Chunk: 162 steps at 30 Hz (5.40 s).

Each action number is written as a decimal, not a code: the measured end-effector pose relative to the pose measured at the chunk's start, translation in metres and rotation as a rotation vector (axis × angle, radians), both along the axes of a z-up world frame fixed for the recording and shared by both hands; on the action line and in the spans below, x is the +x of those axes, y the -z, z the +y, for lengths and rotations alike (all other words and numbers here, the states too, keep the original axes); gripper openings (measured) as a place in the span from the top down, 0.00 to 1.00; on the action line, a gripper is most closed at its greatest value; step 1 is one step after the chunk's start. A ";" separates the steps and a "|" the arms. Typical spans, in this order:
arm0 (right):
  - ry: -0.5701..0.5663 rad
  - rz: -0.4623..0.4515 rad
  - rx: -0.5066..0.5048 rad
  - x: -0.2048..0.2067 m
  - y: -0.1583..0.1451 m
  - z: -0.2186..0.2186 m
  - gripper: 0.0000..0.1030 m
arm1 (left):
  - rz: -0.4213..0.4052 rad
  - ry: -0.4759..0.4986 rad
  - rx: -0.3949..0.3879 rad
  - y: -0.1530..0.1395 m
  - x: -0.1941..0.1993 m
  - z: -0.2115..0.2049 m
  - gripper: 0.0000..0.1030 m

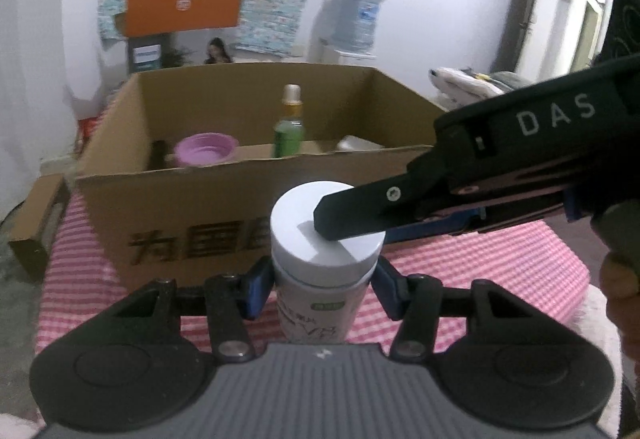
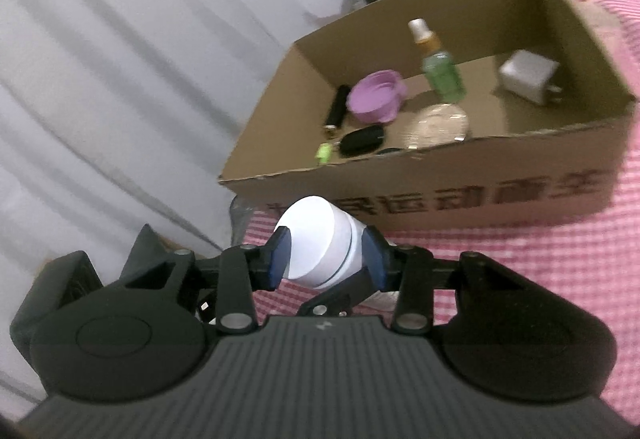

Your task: Organize rigid objects

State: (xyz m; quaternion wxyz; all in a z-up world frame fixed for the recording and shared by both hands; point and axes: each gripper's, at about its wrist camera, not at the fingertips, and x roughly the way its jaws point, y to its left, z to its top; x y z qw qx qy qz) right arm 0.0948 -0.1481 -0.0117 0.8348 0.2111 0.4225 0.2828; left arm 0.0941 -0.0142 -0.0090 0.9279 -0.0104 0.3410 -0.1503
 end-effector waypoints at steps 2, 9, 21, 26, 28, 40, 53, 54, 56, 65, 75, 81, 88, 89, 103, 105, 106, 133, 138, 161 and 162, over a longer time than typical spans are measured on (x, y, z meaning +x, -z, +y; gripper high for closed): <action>0.026 0.004 0.003 -0.005 0.000 -0.011 0.61 | 0.000 0.025 0.011 0.000 0.000 -0.010 0.47; 0.080 0.019 0.047 -0.010 0.009 -0.030 0.59 | 0.014 0.049 0.044 0.000 0.006 -0.023 0.47; 0.072 0.030 0.074 -0.009 0.009 -0.034 0.58 | 0.021 0.032 0.068 0.002 0.012 -0.029 0.47; 0.072 0.029 0.073 -0.008 0.010 -0.033 0.58 | 0.024 0.027 0.068 0.001 0.012 -0.029 0.47; 0.071 0.028 0.072 -0.008 0.010 -0.033 0.58 | 0.026 0.026 0.066 0.000 0.012 -0.029 0.47; 0.060 -0.003 0.067 -0.013 -0.001 -0.032 0.58 | -0.008 0.021 0.061 -0.014 0.001 -0.027 0.47; -0.005 -0.298 0.037 -0.021 -0.123 -0.025 0.57 | -0.230 0.047 0.050 -0.127 0.011 -0.020 0.47; -0.004 -0.313 0.031 -0.017 -0.130 -0.027 0.57 | -0.235 0.057 0.046 -0.133 0.020 -0.023 0.47; 0.008 -0.322 0.020 -0.004 -0.141 -0.034 0.57 | -0.219 0.075 0.033 -0.138 0.039 -0.031 0.47; 0.069 -0.128 0.024 0.076 -0.101 -0.081 0.56 | 0.003 0.131 -0.005 -0.087 0.121 -0.067 0.47; 0.047 0.009 0.007 0.114 -0.034 -0.089 0.56 | 0.156 0.132 0.029 -0.034 0.152 -0.076 0.47; 0.031 0.011 -0.046 0.123 -0.025 -0.085 0.53 | 0.196 0.135 0.042 -0.026 0.155 -0.081 0.47; 0.029 0.013 -0.052 0.126 -0.020 -0.088 0.53 | 0.207 0.140 0.048 -0.023 0.162 -0.088 0.47; 0.030 0.011 -0.053 0.126 -0.021 -0.088 0.52 | 0.204 0.141 0.050 -0.023 0.162 -0.089 0.47; 0.103 -0.143 -0.008 0.100 -0.050 -0.099 0.25 | 0.036 0.134 0.049 -0.059 0.125 -0.080 0.12; 0.124 -0.188 0.005 0.088 -0.059 -0.101 0.22 | 0.003 0.122 0.046 -0.069 0.113 -0.074 0.11; 0.136 -0.209 0.012 0.082 -0.064 -0.102 0.19 | -0.013 0.110 0.048 -0.074 0.106 -0.070 0.09; 0.419 -0.409 -0.480 -0.050 -0.069 -0.028 0.01 | -0.018 -0.302 0.173 -0.082 0.028 -0.004 0.00; 0.370 -0.360 -0.499 -0.038 -0.050 -0.010 0.01 | 0.037 -0.343 0.169 -0.079 0.032 0.009 0.00; 0.305 -0.271 -0.525 -0.003 -0.030 0.015 0.01 | 0.094 -0.349 0.155 -0.075 0.037 0.015 0.00; 0.305 -0.272 -0.526 -0.003 -0.030 0.015 0.01 | 0.095 -0.349 0.155 -0.075 0.037 0.015 0.00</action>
